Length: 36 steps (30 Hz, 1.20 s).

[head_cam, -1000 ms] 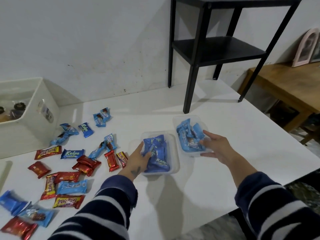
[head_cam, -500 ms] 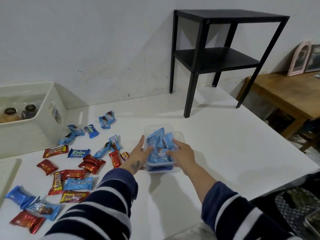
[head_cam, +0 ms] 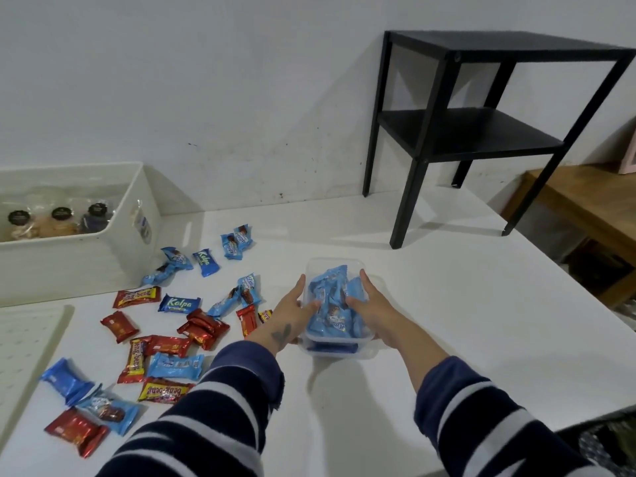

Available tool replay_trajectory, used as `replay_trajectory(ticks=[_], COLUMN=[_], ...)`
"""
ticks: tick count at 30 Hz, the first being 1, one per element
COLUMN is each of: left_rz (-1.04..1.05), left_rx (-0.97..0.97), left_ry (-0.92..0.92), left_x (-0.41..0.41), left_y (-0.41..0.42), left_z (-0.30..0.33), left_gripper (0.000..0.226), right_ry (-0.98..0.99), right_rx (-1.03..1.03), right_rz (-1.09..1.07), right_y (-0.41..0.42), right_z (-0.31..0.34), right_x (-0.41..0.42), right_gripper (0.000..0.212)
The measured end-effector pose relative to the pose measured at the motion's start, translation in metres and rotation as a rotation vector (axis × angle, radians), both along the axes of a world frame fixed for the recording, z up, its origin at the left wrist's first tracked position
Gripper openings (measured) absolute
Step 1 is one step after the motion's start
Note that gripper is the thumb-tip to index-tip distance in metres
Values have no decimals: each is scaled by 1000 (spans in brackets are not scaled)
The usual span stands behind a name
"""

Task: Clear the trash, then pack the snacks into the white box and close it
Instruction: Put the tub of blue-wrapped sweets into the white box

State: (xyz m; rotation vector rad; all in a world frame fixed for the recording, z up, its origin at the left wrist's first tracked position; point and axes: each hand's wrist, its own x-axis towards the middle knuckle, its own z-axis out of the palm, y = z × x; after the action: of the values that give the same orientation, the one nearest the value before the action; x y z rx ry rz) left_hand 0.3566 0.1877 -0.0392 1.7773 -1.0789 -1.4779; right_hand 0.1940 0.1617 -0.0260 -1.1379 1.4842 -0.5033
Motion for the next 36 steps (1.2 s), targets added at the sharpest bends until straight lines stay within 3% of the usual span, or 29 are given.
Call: replay_trajectory(ticks=[9, 22, 29, 36], left_rz=[142, 255, 266, 146], left_rx=[-188, -386, -222, 27], left_ry=[-79, -76, -124, -145], left_x=[102, 372, 488, 528], left_y=[-10, -35, -56, -77], left_z=[78, 173, 159, 93], left_gripper=[67, 63, 61, 57], right_ry=[-37, -131, -89, -2], right_rx=[-136, -339, -258, -28], right_rz=[113, 221, 245, 245], right_y=[-32, -72, -95, -110], right_z=[81, 168, 144, 76], right_x=[101, 371, 498, 540], right_gripper=[77, 76, 77, 74])
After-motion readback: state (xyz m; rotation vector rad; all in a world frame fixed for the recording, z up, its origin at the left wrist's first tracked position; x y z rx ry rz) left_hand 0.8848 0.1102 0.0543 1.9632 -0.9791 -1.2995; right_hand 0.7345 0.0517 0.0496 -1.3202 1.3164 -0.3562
